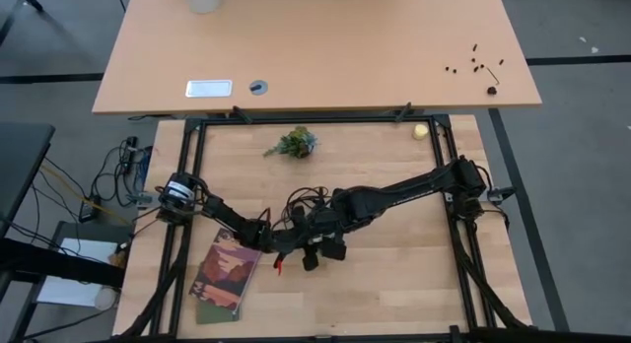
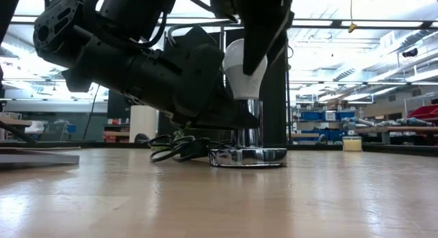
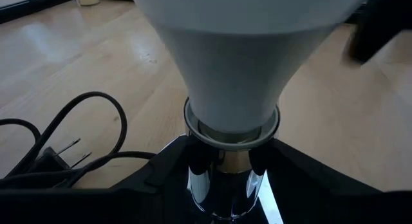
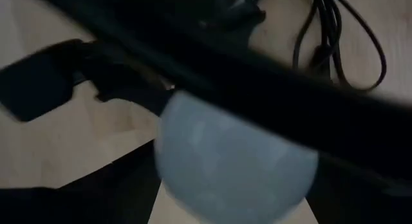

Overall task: Screw lightbulb
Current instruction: Insert the white lightbulb into the lamp socket

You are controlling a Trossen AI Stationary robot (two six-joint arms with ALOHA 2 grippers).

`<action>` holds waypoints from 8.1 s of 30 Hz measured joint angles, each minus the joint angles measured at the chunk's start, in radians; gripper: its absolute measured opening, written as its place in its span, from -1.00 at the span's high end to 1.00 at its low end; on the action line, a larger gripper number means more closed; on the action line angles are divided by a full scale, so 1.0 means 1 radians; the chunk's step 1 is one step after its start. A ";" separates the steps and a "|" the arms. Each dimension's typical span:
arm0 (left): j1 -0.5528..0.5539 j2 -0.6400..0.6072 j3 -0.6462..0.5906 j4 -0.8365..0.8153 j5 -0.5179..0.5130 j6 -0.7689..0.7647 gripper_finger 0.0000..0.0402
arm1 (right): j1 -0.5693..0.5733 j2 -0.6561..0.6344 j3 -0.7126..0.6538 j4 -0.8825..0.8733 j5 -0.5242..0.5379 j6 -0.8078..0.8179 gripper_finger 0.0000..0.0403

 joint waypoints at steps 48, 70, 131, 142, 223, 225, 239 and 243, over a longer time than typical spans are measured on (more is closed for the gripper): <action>0.006 0.000 -0.001 -0.012 -0.002 0.000 0.06 | -0.013 0.064 0.014 0.089 0.035 -0.558 -0.59; 0.006 0.001 -0.001 -0.011 -0.002 -0.007 0.06 | -0.017 0.065 0.015 0.057 0.004 -0.303 -0.33; 0.003 0.001 -0.001 0.003 -0.009 -0.026 0.06 | -0.020 0.034 0.109 -0.076 -0.046 -0.325 -0.55; 0.003 0.001 -0.001 0.003 -0.010 -0.026 0.06 | -0.018 0.034 0.110 -0.071 -0.029 -0.688 -0.56; 0.005 0.002 0.000 0.012 -0.017 -0.029 0.06 | -0.026 0.000 0.117 0.024 -0.047 -0.554 -0.41; 0.005 0.002 0.000 0.011 -0.017 -0.029 0.06 | -0.031 0.000 0.117 0.043 -0.042 -0.549 -0.41; 0.004 0.002 0.000 0.010 -0.013 -0.029 0.06 | -0.063 -0.005 0.018 0.095 -0.026 -0.525 -0.41; 0.003 0.002 -0.001 0.009 -0.013 -0.029 0.06 | -0.061 -0.005 -0.018 0.153 -0.028 -0.528 -0.41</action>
